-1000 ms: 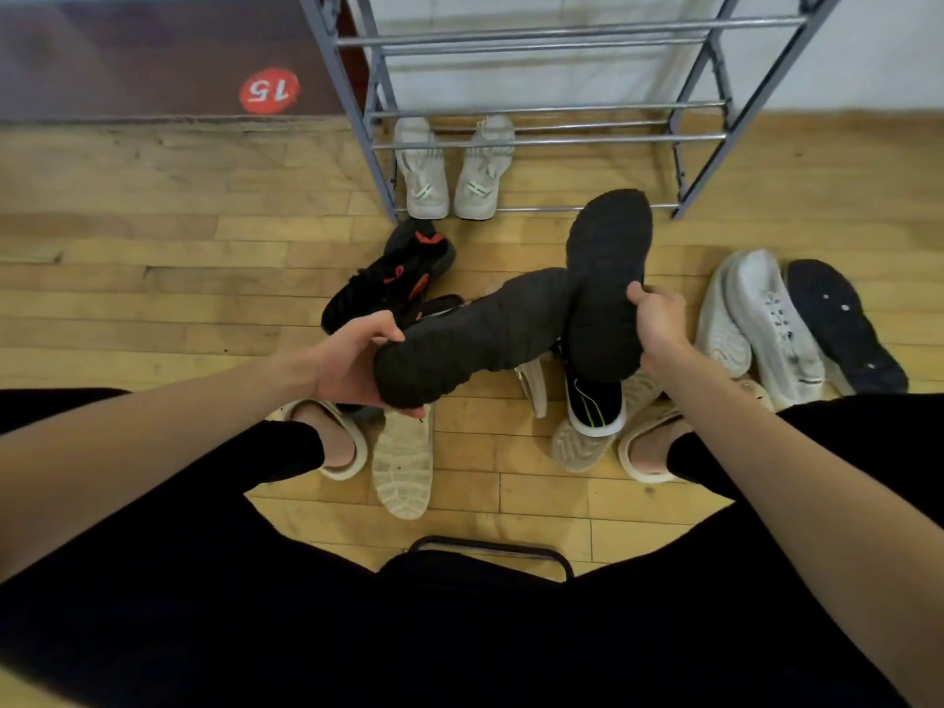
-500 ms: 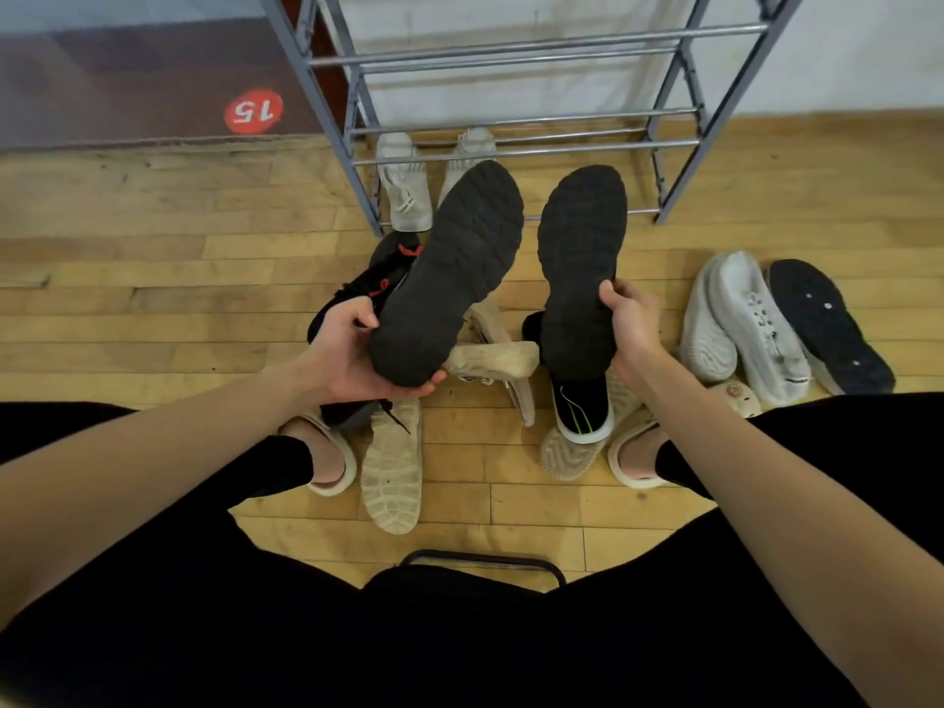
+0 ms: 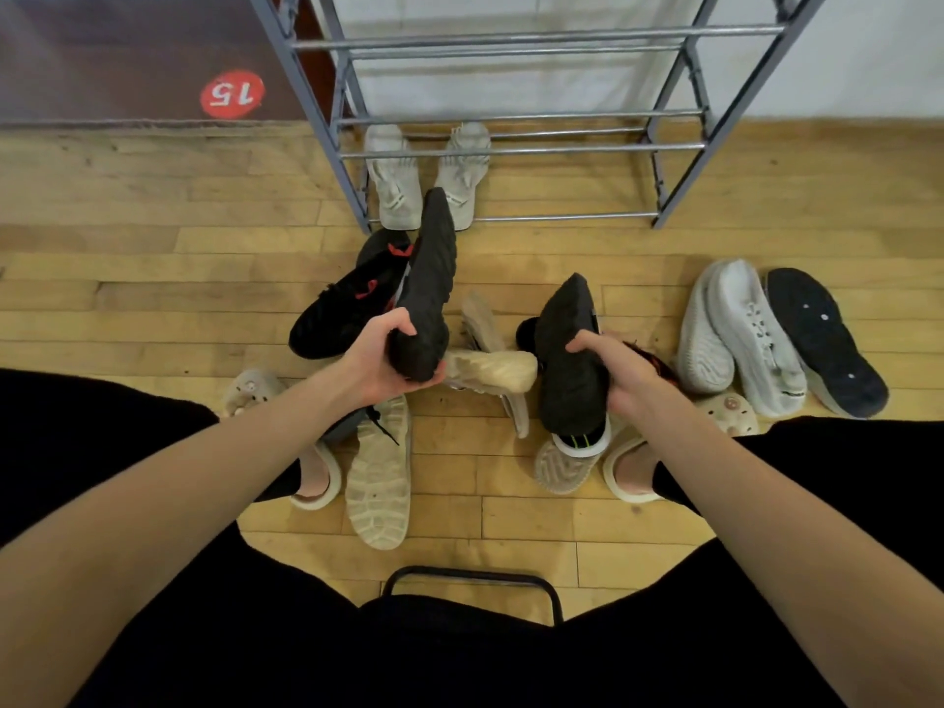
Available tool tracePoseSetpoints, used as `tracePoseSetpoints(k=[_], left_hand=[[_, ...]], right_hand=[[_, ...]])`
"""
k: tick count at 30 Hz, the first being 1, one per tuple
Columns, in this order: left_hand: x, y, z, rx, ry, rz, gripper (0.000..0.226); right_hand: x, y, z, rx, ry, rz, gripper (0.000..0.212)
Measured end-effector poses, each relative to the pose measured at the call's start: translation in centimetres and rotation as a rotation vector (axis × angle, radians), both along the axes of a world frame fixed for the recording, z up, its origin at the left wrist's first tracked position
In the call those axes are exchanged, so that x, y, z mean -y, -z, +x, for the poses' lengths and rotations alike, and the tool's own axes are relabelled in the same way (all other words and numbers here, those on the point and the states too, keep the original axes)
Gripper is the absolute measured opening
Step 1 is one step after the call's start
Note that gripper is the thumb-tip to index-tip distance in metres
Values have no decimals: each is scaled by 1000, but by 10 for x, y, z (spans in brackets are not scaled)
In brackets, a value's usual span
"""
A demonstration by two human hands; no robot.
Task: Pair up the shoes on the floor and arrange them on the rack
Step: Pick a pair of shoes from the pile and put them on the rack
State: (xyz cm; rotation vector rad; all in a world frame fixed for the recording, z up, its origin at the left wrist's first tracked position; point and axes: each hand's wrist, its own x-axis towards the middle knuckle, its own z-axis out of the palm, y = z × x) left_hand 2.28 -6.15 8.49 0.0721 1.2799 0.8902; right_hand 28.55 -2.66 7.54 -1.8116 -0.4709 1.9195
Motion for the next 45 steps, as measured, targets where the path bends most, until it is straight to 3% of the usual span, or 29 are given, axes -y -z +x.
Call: tracePoseSetpoints(k=[2,6,8,10,12,16,18,20,26,38,45], left_hand=[[-5,4,-4,-40,33,11,35],[-25,0,-5,-224,221,15,32],[-41,-2,1,-314,289,21,17],[-62,-2,10,-379,307,12,11],[-86,0,25,-428,340,22,19],[-130,25,61,-549,335,13,33],[-151,45,76,-674,360,7,62],[-173,60,91,-807,408,4,90],[-242,102,121,-949,362,72,103],[-335,173,136,-1188,306,228,83],[-329,189,121,-1276,459,260,89]], right_hand=[[3,-3,-1,-73,26,-45,35],[-3,2,10,-221,103,-66,28],[-20,1,16,-217,116,-48,27],[-45,0,22,-143,69,25,42],[-73,-2,27,12,-22,116,60],[-123,3,28,460,-308,349,52],[-144,21,29,791,-533,478,49],[-164,43,32,1006,-627,539,46],[-238,94,37,1083,-570,559,46],[-362,154,30,1272,-633,695,61],[-336,169,37,1315,-814,712,53]])
